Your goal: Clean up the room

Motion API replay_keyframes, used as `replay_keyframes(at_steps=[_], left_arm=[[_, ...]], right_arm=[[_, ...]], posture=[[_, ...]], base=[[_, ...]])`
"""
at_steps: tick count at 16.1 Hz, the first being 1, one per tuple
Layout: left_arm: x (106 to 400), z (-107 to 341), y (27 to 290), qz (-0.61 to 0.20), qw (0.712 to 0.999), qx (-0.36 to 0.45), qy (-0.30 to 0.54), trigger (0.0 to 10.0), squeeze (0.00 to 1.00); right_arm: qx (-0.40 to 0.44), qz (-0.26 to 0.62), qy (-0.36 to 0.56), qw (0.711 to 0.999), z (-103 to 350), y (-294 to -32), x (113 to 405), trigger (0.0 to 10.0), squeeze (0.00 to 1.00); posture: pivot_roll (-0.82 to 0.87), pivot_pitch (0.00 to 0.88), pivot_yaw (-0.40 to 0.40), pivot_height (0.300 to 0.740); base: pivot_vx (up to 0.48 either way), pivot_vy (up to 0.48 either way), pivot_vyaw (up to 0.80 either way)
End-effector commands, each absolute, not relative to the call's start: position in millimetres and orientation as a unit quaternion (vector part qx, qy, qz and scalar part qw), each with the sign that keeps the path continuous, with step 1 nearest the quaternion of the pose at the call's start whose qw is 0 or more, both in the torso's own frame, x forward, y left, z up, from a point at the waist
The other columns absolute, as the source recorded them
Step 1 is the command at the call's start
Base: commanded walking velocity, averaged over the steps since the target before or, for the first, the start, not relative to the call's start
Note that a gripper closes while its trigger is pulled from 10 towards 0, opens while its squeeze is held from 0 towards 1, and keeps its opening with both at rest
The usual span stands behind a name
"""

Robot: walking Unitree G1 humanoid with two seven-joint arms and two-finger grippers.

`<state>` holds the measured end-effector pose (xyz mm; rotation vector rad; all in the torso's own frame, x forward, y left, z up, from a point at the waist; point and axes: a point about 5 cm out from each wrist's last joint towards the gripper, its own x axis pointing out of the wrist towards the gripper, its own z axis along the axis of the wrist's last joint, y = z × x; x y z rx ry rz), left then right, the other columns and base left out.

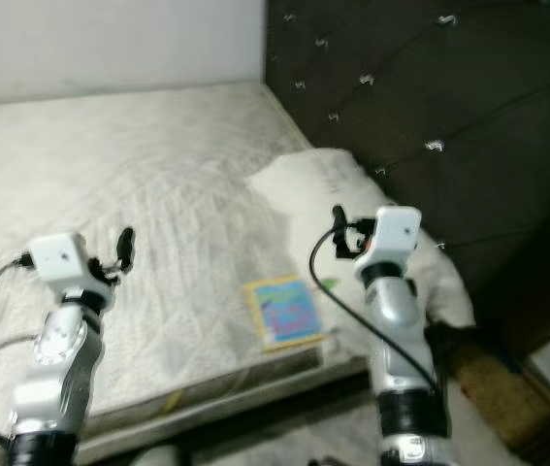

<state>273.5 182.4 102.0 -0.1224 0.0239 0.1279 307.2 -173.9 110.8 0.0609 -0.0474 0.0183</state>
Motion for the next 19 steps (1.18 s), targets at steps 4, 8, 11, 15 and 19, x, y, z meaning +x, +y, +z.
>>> replay_keyframes(at_steps=[4, 8, 11, 15, 19], left_arm=[[272.5, 104.1, 189.0, 0.073, 0.995, -0.066, 0.003, 10.0, 0.00], [272.9, 104.2, 188.1, 0.072, 0.995, -0.070, 0.001, 10.0, 0.00], [273.0, 104.4, 187.1, 0.069, 0.995, -0.075, -0.001, 10.0, 0.00], [272.7, 104.5, 185.4, 0.063, 0.994, -0.084, 0.000, 10.0, 0.00], [272.8, 104.5, 185.3, 0.062, 0.994, -0.085, -0.001, 10.0, 0.00]], right_arm=[[0.034, 0.023, -0.039, 0.998, 119.7, -166.0, 311.9, 10.0, 0.00], [0.034, 0.023, -0.037, 0.998, 119.5, -165.8, 312.2, 10.0, 0.00], [0.033, 0.022, -0.036, 0.999, 119.5, -166.2, 312.3, 10.0, 0.00], [0.041, 0.019, -0.027, 0.999, 116.8, -167.1, 312.3, 10.0, 0.00], [0.041, 0.020, -0.026, 0.999, 116.6, -167.6, 313.0, 10.0, 0.00]], posture=[[0.06, 0.000, -0.028, 0.740], [0.06, 0.000, -0.028, 0.740], [0.06, 0.000, -0.030, 0.740], [0.06, 0.000, -0.030, 0.740], [0.06, 0.000, -0.033, 0.740]], base=[[0.000, 0.461, 0.46], [0.000, 0.458, 0.00], [0.000, 0.458, 0.00], [0.000, 0.452, -0.39], [0.000, 0.450, -0.37]])
